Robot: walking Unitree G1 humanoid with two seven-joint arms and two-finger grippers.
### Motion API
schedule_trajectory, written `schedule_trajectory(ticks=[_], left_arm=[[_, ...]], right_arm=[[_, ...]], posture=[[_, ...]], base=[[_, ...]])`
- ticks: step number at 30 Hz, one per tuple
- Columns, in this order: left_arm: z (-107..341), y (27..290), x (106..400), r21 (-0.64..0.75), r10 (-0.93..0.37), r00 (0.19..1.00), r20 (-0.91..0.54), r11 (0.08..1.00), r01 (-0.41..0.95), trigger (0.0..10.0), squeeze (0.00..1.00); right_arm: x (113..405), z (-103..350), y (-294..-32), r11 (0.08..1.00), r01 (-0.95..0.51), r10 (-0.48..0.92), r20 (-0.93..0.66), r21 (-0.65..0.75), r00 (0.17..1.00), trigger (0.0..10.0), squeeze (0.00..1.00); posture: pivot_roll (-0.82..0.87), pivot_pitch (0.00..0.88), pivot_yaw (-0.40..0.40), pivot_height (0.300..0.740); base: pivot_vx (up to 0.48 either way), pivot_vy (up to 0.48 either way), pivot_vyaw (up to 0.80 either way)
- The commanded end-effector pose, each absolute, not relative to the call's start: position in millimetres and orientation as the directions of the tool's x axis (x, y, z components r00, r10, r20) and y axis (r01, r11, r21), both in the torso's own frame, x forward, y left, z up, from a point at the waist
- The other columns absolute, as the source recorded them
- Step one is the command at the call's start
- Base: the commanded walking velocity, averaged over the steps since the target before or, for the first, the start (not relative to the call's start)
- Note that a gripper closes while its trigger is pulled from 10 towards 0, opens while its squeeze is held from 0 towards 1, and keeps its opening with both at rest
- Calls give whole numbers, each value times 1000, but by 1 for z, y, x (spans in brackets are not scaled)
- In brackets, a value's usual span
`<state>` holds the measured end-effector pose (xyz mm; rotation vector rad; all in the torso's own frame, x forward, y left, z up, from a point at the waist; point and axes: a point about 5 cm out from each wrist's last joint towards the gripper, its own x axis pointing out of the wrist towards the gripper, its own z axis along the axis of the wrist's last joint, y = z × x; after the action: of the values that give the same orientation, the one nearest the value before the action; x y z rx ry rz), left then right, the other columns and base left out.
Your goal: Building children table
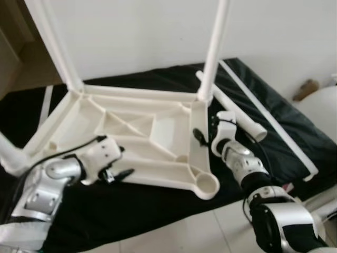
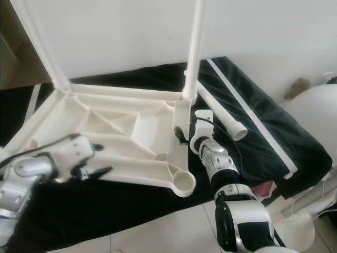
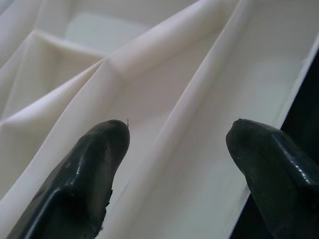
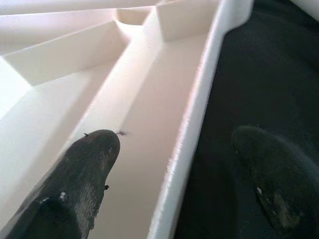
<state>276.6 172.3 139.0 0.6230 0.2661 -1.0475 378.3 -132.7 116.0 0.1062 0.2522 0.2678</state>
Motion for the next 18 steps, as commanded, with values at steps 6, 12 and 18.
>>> schedule_trajectory(ticks=[6,12,18], left_arm=[[106,150,264,201,-749,324,-577,254,946,10000,0],[123,149,271,235,-766,380,-519,299,925,10000,0],[149,154,280,175,-817,412,-403,373,911,10000,0]], right_arm=[[381,121,-123,950,-291,309,-192,116,932,10000,0],[383,131,-133,953,-285,295,-101,101,950,10000,0],[384,144,-145,969,-240,241,-5,59,970,10000,0]], posture=[[33,54,10,740],[29,54,11,740],[24,55,7,740]], base=[[0,0,0],[0,0,0],[0,0,0]])
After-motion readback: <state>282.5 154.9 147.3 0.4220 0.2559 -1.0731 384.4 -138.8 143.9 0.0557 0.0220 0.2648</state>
